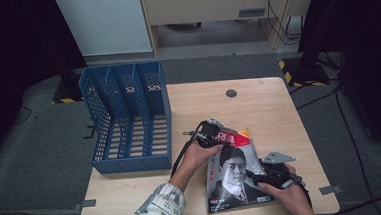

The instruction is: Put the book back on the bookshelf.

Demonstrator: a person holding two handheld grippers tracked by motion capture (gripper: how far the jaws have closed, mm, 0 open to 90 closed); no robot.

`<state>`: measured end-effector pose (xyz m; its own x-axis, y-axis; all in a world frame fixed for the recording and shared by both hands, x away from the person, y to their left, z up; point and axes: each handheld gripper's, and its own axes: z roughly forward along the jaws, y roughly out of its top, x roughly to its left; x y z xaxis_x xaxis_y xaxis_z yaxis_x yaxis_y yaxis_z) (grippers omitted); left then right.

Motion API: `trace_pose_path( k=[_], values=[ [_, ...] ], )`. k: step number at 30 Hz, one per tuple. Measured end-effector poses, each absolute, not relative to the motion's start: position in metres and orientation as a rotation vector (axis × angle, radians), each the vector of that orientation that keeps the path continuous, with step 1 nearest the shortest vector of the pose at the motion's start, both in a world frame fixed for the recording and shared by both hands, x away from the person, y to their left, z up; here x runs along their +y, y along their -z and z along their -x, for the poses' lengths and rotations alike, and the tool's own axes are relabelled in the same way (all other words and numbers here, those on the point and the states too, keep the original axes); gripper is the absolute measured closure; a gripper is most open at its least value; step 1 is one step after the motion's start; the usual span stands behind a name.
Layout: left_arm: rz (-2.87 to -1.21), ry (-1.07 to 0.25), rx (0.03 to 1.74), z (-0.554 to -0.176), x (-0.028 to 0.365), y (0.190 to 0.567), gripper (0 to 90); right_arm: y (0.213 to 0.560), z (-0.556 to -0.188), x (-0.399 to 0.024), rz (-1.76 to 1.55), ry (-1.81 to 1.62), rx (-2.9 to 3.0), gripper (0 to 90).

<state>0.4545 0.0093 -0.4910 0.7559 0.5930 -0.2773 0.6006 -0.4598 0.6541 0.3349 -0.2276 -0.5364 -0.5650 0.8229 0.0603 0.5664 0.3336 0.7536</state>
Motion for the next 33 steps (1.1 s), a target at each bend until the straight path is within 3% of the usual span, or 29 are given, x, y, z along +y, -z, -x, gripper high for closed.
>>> trace_pose_path(
  k=[7,17,33],
  values=[
    [-2.181,0.017,0.873,-0.455,0.008,0.490,69.3,0.536,-0.335,-0.228,-1.237,-1.081,2.272,29.4],
    [-2.160,0.017,0.882,-0.449,0.007,0.481,78.6,0.536,-0.335,-0.228,-1.233,-1.078,2.271,29.5],
    [-2.166,0.011,0.820,-0.444,0.006,0.469,80.6,0.536,-0.336,-0.229,-1.230,-1.079,2.272,28.7]
  ],
)
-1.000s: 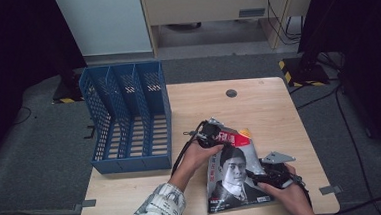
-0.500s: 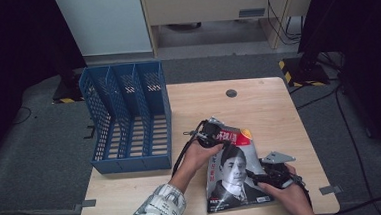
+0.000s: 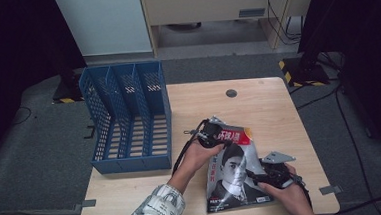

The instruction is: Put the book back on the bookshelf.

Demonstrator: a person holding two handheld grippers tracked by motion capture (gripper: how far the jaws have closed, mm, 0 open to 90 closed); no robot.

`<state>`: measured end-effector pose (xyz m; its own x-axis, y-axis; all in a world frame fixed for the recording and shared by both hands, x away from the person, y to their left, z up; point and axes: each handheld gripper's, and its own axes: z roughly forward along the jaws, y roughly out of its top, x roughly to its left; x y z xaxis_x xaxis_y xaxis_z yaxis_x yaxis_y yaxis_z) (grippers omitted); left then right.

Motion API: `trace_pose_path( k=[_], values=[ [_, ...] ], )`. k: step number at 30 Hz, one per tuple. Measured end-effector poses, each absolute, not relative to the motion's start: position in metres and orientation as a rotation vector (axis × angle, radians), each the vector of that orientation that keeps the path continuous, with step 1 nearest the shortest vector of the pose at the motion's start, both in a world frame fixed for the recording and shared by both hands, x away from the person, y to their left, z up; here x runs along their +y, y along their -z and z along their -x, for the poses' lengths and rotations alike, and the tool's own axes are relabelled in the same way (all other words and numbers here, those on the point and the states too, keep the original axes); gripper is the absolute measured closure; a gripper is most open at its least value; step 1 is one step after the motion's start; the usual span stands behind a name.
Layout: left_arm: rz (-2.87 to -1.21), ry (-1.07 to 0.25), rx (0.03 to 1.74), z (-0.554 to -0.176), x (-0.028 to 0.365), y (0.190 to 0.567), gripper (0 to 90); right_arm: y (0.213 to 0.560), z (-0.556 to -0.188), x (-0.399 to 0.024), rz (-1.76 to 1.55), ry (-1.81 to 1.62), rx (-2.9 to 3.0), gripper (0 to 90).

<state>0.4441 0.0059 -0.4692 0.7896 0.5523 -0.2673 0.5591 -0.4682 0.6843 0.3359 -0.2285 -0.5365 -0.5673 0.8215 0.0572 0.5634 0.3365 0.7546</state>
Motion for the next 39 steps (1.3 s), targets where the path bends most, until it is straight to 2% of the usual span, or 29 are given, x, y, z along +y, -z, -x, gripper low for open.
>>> trace_pose_path(
  k=[8,14,23,39],
  values=[
    [-2.164,0.008,0.826,-0.445,0.005,0.467,82.3,0.536,-0.337,-0.233,-1.259,-1.082,2.270,22.6],
    [-2.158,0.010,0.833,-0.445,0.005,0.467,82.6,0.527,-0.339,-0.255,-1.319,-1.131,2.170,22.8],
    [-2.144,0.011,0.822,-0.442,0.005,0.459,83.5,0.530,-0.343,-0.282,-1.422,-1.022,2.069,22.6],
    [-2.131,-0.002,0.801,-0.436,0.004,0.441,85.7,0.537,-0.346,-0.278,-1.401,-0.938,2.105,21.7]
  ],
)
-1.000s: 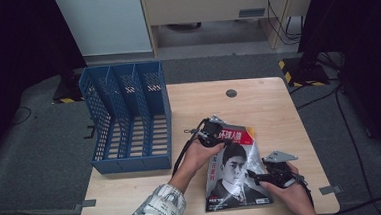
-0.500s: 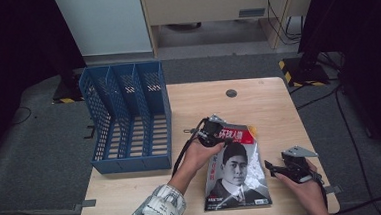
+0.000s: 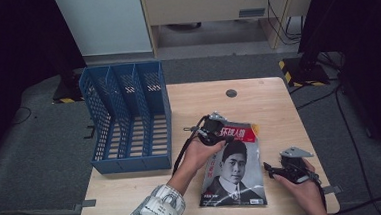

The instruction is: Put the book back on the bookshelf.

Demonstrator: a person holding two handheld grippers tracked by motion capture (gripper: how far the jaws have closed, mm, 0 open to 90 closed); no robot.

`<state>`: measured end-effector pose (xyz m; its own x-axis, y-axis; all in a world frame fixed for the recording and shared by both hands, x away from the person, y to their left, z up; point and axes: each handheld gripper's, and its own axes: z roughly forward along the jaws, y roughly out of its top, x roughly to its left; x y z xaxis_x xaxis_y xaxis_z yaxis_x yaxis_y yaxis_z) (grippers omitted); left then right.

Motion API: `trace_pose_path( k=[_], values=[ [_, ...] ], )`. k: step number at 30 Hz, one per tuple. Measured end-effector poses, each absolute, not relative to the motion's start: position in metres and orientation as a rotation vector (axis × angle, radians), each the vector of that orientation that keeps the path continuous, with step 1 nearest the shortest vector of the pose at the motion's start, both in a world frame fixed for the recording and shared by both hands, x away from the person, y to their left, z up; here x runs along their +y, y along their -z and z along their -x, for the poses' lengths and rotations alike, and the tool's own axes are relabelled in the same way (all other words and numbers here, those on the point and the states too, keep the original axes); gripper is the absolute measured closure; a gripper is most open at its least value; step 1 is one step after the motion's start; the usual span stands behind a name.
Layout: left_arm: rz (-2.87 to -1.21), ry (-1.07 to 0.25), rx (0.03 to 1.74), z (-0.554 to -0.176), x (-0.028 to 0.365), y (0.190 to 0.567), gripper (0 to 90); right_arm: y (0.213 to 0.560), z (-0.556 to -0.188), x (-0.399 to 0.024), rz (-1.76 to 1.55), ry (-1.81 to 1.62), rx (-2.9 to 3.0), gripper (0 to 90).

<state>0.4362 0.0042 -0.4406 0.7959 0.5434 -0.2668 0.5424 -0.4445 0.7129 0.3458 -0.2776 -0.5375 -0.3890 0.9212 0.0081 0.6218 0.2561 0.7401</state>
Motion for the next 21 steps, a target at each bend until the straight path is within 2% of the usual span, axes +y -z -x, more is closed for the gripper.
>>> trace_pose_path(
  k=[11,21],
  values=[
    [-2.113,-0.005,0.794,-0.437,0.005,0.432,86.2,0.537,-0.346,-0.278,-1.400,-0.936,2.104,21.7],
    [-2.032,-0.067,0.788,-0.438,0.014,0.397,86.9,0.537,-0.345,-0.277,-1.398,-0.932,2.104,22.6]
  ],
)
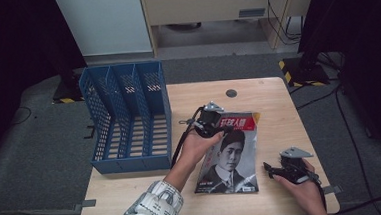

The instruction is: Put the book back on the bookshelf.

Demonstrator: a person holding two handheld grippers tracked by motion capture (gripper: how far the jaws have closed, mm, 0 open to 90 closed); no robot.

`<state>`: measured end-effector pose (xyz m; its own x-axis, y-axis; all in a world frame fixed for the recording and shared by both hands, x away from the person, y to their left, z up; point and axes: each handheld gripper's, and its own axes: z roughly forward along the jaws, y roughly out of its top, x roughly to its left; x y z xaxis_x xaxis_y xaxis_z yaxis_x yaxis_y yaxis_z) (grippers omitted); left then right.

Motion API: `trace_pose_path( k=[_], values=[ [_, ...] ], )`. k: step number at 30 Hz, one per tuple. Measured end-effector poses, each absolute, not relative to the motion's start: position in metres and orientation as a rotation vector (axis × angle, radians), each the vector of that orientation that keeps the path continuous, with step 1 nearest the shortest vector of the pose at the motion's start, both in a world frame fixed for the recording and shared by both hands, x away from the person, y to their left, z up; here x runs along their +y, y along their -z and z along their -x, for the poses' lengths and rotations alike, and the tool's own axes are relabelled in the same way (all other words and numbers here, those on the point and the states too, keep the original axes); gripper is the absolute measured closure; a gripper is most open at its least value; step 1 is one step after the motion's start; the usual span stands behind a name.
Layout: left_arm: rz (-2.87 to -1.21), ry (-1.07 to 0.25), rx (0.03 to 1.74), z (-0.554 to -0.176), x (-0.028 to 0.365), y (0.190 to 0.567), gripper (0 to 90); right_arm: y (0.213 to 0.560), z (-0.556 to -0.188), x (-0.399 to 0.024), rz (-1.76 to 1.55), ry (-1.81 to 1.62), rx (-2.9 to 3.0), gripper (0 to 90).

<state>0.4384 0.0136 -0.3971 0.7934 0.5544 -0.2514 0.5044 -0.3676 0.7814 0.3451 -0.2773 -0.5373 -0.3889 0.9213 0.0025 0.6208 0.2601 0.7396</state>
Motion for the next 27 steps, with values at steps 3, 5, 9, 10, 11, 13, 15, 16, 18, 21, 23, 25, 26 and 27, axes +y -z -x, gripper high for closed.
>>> trace_pose_path(
  k=[3,5,9,10,11,13,15,16,18,21,23,25,26,27],
  values=[
    [-2.009,-0.080,0.774,-0.440,0.016,0.384,86.9,0.537,-0.345,-0.277,-1.394,-0.932,2.104,22.9],
    [-1.999,-0.082,0.755,-0.442,0.017,0.376,86.9,0.537,-0.344,-0.277,-1.408,-0.933,2.099,22.8],
    [-1.983,-0.091,0.719,-0.447,0.018,0.359,87.0,0.537,-0.344,-0.276,-1.411,-0.934,2.094,22.6],
    [-1.978,-0.090,0.706,-0.448,0.018,0.355,87.0,0.537,-0.344,-0.276,-1.408,-0.935,2.098,22.4],
    [-1.975,-0.088,0.697,-0.449,0.017,0.352,87.0,0.537,-0.344,-0.276,-1.408,-0.936,2.099,22.4],
    [-1.968,-0.078,0.684,-0.453,0.016,0.346,86.9,0.537,-0.344,-0.276,-1.407,-0.935,2.099,22.4],
    [-1.964,-0.076,0.677,-0.455,0.016,0.342,87.0,0.537,-0.344,-0.276,-1.408,-0.934,2.096,22.3],
    [-1.962,-0.071,0.676,-0.456,0.016,0.340,87.0,0.537,-0.345,-0.276,-1.409,-0.934,2.095,22.2],
    [-1.963,-0.070,0.670,-0.458,0.016,0.334,87.0,0.538,-0.347,-0.274,-1.421,-0.933,2.083,22.0],
    [-1.951,-0.089,0.672,-0.460,0.020,0.325,87.0,0.538,-0.351,-0.271,-1.425,-0.931,2.080,22.0],
    [-1.941,-0.108,0.675,-0.460,0.023,0.319,87.0,0.538,-0.353,-0.270,-1.422,-0.929,2.081,22.0],
    [-1.934,-0.127,0.681,-0.460,0.026,0.314,87.0,0.538,-0.353,-0.270,-1.418,-0.928,2.085,22.1],
    [-1.930,-0.132,0.689,-0.460,0.027,0.312,87.0,0.538,-0.353,-0.270,-1.419,-0.928,2.083,22.3],
    [-1.928,-0.135,0.693,-0.460,0.029,0.311,87.0,0.538,-0.353,-0.270,-1.419,-0.928,2.083,22.2]
  ],
)
